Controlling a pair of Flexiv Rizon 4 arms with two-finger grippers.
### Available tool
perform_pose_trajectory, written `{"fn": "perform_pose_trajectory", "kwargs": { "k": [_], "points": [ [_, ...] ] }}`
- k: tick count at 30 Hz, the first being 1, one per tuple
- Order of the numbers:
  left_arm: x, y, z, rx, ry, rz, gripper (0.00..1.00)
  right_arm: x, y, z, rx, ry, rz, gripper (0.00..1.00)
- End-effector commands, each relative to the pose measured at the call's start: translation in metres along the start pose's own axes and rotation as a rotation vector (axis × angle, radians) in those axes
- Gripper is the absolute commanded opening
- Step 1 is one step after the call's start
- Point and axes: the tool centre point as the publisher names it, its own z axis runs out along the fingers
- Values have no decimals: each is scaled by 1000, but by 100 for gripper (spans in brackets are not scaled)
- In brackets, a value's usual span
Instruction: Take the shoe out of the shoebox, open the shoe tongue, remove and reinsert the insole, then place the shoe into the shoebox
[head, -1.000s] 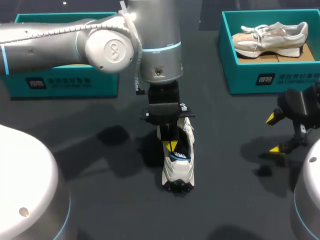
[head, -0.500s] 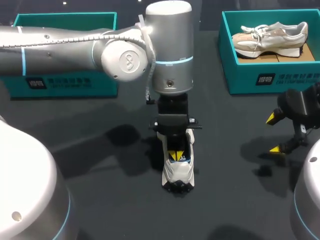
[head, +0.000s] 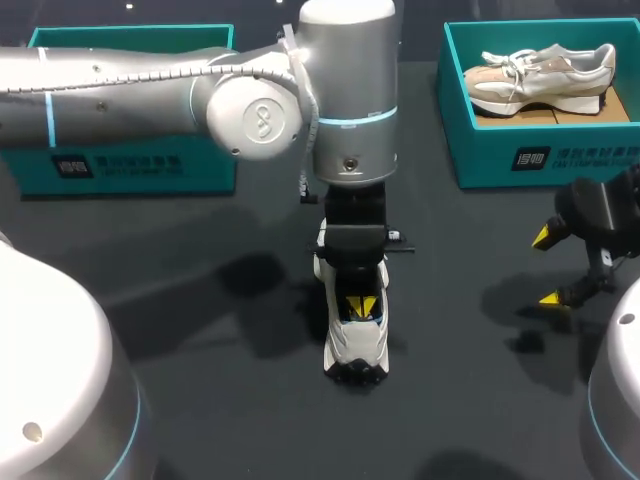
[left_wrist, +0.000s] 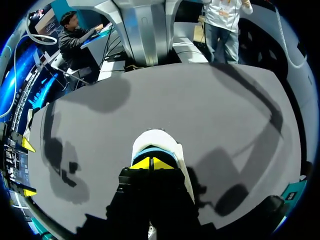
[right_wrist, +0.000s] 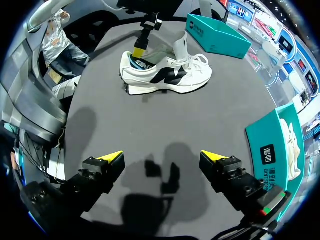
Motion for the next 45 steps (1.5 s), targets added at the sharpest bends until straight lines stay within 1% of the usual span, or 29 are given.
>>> {"fn": "perform_pose_trajectory", "kwargs": {
  "k": [1,5,10,14,18,21,24,26,29,32,35,39,45],
  "points": [
    [4,-11,-2,-28,3,7,0,2,0,0,2,-4,0,100],
    [3,-10,8,-12,15,4,0,2,0,0,2,-4,0,100],
    [6,-2,27,38,34,-11,0,2,0,0,2,-4,0,100],
    [9,3,36,58,40,-21,0,2,0,0,2,-4,0,100],
    [10,7,44,61,59,-34,0,2,0,0,2,-4,0,100],
    [10,10,47,39,84,-52,0,2,0,0,2,-4,0,100],
    [11,7,36,7,83,-48,0,2,0,0,2,-4,0,100],
    [11,4,28,-38,119,-48,0,2,0,0,2,-4,0,100],
    [11,0,21,-82,175,-51,0,2,0,0,2,-4,0,100],
    [14,1,18,-94,213,-61,0,2,0,0,2,-4,0,100],
    [17,2,17,-92,221,-64,0,2,0,0,2,-4,0,100],
    [20,2,27,-74,255,-67,0,2,0,0,2,-4,0,100],
    [21,10,47,-58,296,-87,0,2,0,0,2,-4,0,100]
  ]
}}
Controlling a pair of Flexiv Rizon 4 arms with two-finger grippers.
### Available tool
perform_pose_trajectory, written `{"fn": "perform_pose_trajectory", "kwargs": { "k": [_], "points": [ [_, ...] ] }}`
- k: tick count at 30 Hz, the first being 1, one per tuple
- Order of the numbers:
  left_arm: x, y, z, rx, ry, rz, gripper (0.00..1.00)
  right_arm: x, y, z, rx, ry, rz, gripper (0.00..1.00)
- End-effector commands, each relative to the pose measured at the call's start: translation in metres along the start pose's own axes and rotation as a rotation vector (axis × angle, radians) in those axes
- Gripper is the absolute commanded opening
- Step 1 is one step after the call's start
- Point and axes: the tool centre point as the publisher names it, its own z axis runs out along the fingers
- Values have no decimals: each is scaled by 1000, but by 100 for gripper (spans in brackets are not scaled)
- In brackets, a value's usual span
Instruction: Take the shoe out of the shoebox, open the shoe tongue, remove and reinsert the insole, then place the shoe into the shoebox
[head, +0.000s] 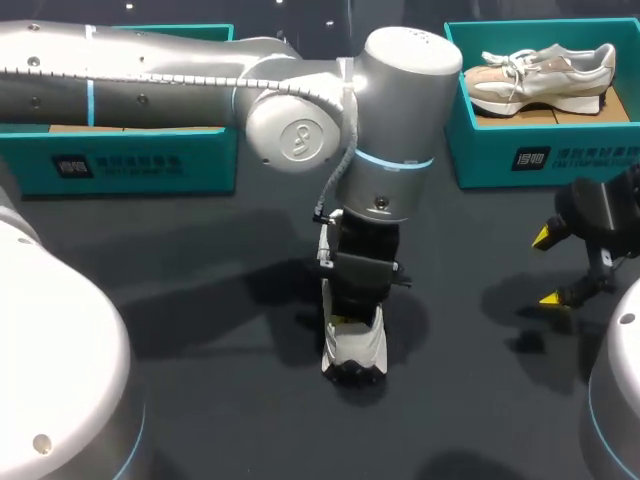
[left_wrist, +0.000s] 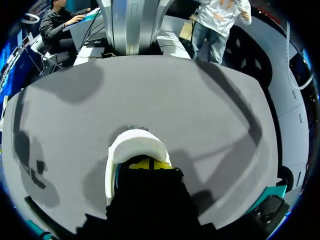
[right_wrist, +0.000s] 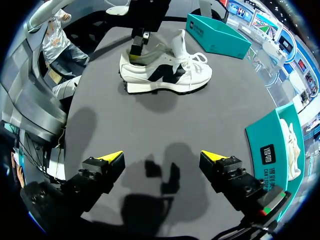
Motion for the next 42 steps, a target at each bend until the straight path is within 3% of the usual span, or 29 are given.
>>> {"fn": "perform_pose_trajectory", "kwargs": {
  "k": [1,13,22,26,35,42],
  "points": [
    [-14,7,16,15,33,-2,0,2,0,0,2,-4,0,100],
    [-20,17,40,-15,20,-5,0,2,0,0,2,-4,0,100],
    [-5,12,1,-103,-155,-15,0,2,0,0,2,-4,0,100],
    [-6,10,-4,-105,-189,9,0,2,0,0,2,-4,0,100],
    [-20,22,29,-71,-184,19,0,2,0,0,2,-4,0,100],
    [-27,30,39,-80,-180,64,0,2,0,0,2,-4,0,100]
  ]
}}
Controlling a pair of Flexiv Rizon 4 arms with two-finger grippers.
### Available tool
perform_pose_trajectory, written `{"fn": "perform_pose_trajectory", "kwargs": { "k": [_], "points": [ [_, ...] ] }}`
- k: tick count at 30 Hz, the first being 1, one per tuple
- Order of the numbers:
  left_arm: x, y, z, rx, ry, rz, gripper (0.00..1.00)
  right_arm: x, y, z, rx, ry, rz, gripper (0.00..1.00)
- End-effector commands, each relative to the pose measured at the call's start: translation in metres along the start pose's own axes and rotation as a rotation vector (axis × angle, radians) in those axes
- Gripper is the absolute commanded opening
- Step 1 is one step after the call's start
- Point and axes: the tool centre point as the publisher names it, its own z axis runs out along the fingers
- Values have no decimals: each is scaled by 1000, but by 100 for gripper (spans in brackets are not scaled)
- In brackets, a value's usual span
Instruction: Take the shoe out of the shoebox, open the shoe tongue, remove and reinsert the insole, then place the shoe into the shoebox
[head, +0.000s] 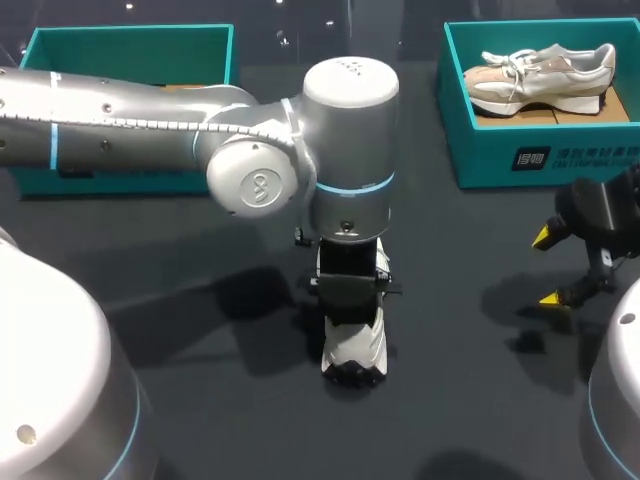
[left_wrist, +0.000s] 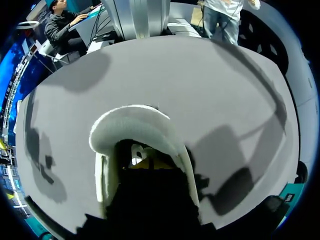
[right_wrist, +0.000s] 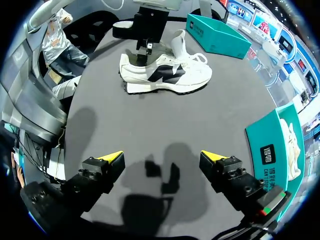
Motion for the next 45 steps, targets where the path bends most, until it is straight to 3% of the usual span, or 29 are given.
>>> {"fn": "perform_pose_trajectory", "kwargs": {
  "k": [1,7,11,15,18,24,34,38,45],
  "points": [
    [-10,8,12,-9,21,15,0,2,0,0,2,-4,0,100],
    [-9,26,14,-64,11,-24,0,2,0,0,2,-4,0,100],
    [-1,40,-2,-78,-37,-70,0,2,0,0,2,-4,0,100],
    [-1,36,-27,-89,-74,-32,0,2,0,0,2,-4,0,100],
    [-7,26,-32,-87,-64,23,0,2,0,0,2,-4,0,100],
    [-22,12,-15,-53,-15,100,0,2,0,0,2,-4,0,100],
    [-21,23,22,-26,73,73,0,2,0,0,2,-4,0,100],
    [-19,23,11,-43,57,65,0,2,0,0,2,-4,0,100],
    [-15,19,-29,-152,45,56,0,2,0,0,2,-4,0,100]
  ]
}}
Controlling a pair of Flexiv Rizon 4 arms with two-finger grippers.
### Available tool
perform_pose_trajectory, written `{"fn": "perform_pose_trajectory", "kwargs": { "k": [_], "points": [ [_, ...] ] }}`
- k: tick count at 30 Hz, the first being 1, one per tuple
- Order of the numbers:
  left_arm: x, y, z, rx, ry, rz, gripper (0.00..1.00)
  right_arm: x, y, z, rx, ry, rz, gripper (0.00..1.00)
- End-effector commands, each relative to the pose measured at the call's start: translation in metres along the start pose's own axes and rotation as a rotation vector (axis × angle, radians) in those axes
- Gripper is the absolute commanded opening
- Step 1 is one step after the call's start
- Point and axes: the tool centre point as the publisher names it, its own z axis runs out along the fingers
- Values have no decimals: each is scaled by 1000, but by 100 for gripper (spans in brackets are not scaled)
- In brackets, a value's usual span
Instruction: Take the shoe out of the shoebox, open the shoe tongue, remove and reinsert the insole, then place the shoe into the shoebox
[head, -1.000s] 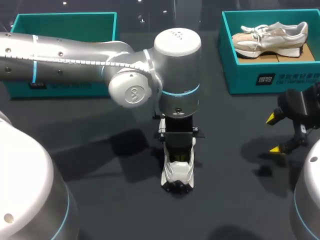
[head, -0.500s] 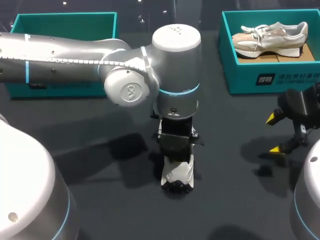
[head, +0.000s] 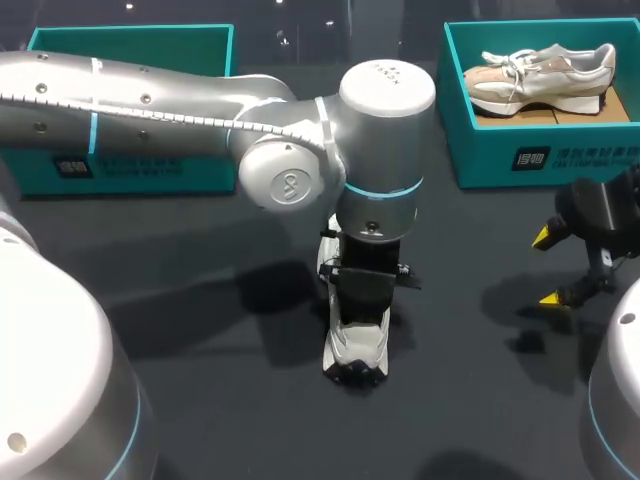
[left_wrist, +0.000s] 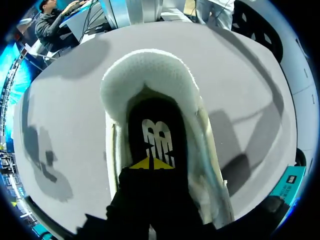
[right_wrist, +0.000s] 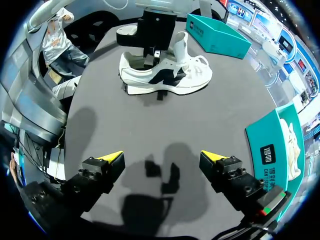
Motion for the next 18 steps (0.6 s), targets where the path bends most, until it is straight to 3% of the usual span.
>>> {"fn": "perform_pose_trajectory", "kwargs": {
  "k": [1,7,18],
  "points": [
    [10,-8,-29,-64,-4,-6,0,2,0,0,2,-4,0,100],
    [21,-3,-48,-138,-18,-46,0,2,0,0,2,-4,0,100],
    [21,14,-55,-208,27,-62,0,2,0,0,2,-4,0,100]
  ]
}}
